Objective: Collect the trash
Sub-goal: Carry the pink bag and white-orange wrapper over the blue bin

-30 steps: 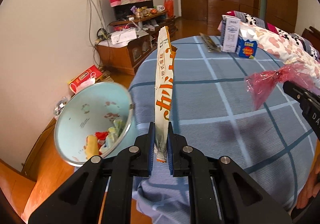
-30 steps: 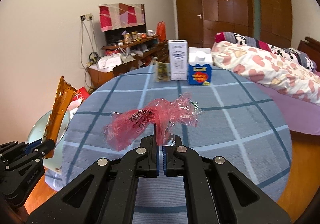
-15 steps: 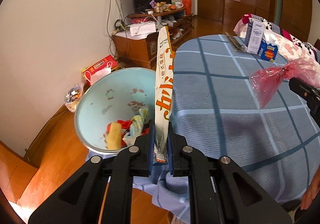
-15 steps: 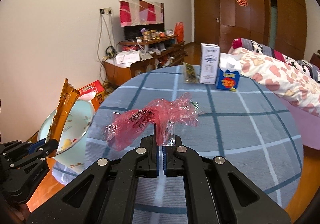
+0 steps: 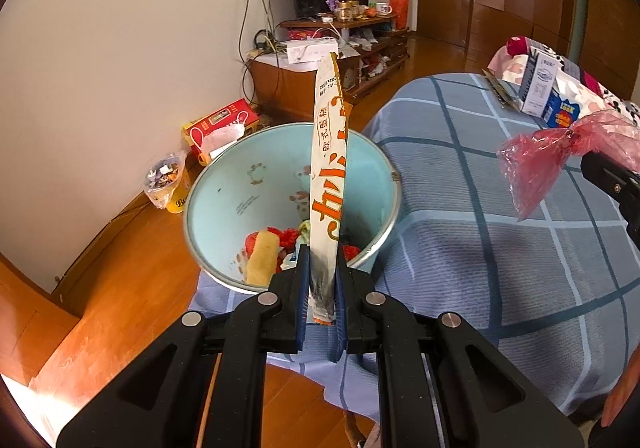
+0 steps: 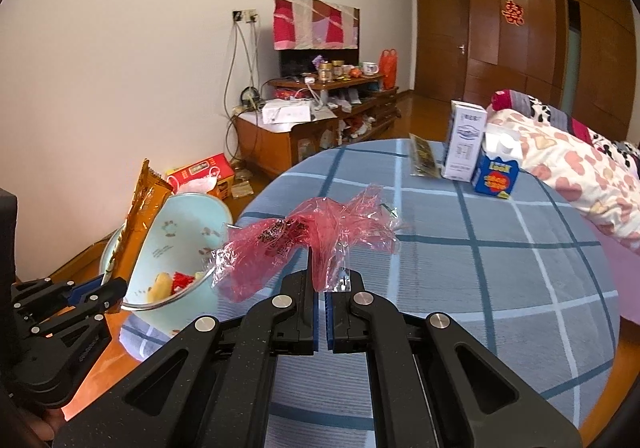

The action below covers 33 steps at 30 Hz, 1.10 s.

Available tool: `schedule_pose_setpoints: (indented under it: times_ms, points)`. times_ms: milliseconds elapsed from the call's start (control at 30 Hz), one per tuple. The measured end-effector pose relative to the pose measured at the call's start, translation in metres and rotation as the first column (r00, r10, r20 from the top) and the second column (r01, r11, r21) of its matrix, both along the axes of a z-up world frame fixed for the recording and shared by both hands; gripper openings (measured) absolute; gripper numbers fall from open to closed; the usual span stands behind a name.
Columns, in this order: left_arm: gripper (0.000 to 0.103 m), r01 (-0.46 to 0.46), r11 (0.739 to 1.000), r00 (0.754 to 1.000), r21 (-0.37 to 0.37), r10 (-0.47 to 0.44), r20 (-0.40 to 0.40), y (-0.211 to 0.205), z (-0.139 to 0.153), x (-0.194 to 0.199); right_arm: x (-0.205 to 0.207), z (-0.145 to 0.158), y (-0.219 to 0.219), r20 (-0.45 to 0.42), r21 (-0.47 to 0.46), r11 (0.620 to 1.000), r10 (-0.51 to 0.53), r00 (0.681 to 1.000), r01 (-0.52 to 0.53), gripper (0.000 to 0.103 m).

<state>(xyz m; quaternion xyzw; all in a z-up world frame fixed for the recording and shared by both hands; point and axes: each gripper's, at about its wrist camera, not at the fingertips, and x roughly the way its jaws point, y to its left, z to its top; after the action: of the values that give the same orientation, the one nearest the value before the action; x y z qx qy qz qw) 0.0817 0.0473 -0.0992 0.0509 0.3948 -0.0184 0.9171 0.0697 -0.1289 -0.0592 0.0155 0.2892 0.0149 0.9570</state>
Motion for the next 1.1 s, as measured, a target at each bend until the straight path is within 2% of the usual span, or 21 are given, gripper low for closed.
schedule_pose_setpoints:
  times_ms: [533,1100]
  points:
    - [0.011,-0.069,0.997,0.998,-0.018,0.069,-0.011,0.025,0.000,0.012,0.014,0.007,0.038,0.013,-0.013,0.996,0.083,0.996,-0.083,0.003]
    - [0.011,-0.110,0.994,0.993,-0.022,0.109,-0.052,0.040,-0.016,0.024,0.040,-0.005,0.054,-0.011,-0.009,0.993,0.116,0.993,-0.116,0.003]
